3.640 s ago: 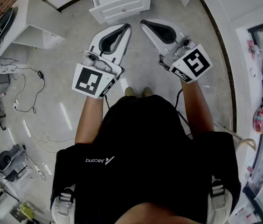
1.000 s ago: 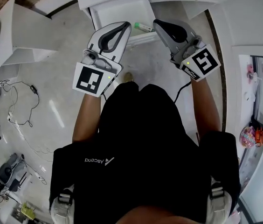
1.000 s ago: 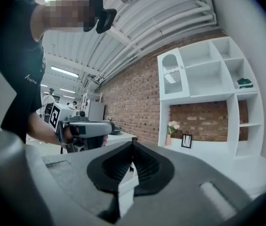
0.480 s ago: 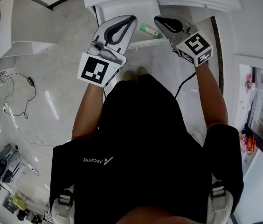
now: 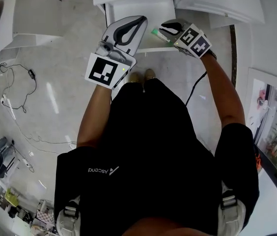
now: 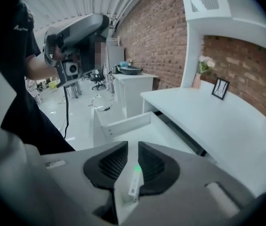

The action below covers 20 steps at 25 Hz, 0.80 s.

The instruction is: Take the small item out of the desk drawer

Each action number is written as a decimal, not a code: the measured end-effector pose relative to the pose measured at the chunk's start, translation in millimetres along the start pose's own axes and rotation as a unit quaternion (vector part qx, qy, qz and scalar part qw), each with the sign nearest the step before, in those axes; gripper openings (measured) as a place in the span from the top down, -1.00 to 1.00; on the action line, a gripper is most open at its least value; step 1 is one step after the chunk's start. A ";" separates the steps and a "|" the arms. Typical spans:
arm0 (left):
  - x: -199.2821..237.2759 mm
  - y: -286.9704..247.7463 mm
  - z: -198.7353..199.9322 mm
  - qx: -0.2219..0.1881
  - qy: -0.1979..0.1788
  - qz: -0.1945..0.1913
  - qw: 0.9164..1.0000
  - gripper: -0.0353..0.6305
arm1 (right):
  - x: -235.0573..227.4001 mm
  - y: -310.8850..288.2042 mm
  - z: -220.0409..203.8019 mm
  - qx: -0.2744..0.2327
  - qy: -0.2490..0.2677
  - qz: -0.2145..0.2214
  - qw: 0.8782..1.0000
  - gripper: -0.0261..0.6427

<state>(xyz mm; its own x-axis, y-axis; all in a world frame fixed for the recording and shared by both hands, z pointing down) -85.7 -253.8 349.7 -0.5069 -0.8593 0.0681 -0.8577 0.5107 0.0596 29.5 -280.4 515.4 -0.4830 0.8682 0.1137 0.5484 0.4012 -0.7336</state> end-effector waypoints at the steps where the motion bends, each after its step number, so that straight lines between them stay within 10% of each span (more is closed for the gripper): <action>1: 3.3 -0.8 -3.1 0.003 0.002 0.004 1.000 0.90 | -1.3 -9.7 -6.5 0.016 0.002 0.010 1.000 0.70; 20: 27.3 4.0 -33.0 0.041 0.023 0.071 0.996 0.90 | -7.7 -114.0 -101.2 0.243 0.009 0.098 0.965 0.39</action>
<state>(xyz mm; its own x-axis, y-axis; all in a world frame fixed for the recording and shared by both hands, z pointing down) -100.1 -274.2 384.7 -0.6208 -0.7753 0.1166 -0.7827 0.6215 -0.0347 39.8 -303.3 665.9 -0.3871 0.9206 -0.0511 0.2410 0.0475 -0.9694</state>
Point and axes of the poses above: the fingertips, and each gripper's own axes: y backward along the fingers, x to its left, z out of its top, the point moved 4 cm from there along y, backward along the fingers, and after that the axes turned 10 degrees about -z, right-handed, at the moved point
